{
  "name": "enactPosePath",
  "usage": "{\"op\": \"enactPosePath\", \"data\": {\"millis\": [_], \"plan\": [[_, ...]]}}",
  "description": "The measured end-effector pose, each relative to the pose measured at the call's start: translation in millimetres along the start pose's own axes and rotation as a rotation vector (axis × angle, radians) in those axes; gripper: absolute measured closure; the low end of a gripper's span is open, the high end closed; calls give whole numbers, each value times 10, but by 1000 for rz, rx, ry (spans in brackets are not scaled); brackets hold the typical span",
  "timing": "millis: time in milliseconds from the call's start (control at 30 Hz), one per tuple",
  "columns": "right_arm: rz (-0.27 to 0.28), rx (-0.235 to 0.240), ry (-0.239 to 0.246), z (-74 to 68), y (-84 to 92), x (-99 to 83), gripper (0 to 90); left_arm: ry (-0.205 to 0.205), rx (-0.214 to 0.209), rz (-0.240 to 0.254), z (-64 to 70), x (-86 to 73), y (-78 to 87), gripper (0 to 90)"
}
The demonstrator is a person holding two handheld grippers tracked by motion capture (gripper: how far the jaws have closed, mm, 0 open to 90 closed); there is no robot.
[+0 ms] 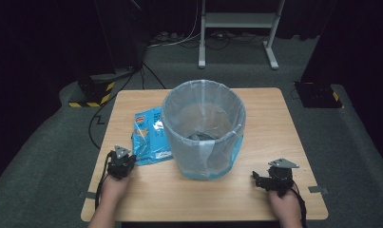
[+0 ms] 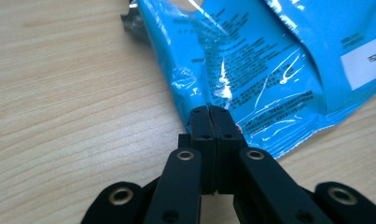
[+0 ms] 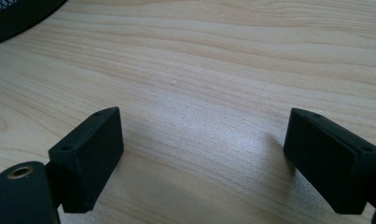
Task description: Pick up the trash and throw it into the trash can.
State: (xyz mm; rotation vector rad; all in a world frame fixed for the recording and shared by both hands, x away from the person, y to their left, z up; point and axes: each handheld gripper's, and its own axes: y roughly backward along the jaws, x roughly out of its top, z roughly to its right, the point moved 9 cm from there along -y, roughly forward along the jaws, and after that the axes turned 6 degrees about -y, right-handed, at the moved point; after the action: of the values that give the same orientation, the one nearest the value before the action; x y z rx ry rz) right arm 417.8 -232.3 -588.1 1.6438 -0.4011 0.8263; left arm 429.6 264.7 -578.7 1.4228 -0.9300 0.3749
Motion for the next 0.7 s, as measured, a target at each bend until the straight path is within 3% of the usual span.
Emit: {"op": "enactPosePath", "data": {"millis": [100, 267, 433, 700], "plan": [[0, 0, 1, 0, 0, 0, 118, 14, 0, 26, 20, -33, 91, 900], [0, 1, 1, -3, 1, 0, 120, 46, 9, 112, 36, -1, 288, 900], [1, 3, 2, -6, -1, 2, 120, 76, 30, 206, 16, 70, 514, 900], [1, 1, 6, -3, -1, 3, 120, 91, 68, 337, -24, 210, 863, 900]]}}
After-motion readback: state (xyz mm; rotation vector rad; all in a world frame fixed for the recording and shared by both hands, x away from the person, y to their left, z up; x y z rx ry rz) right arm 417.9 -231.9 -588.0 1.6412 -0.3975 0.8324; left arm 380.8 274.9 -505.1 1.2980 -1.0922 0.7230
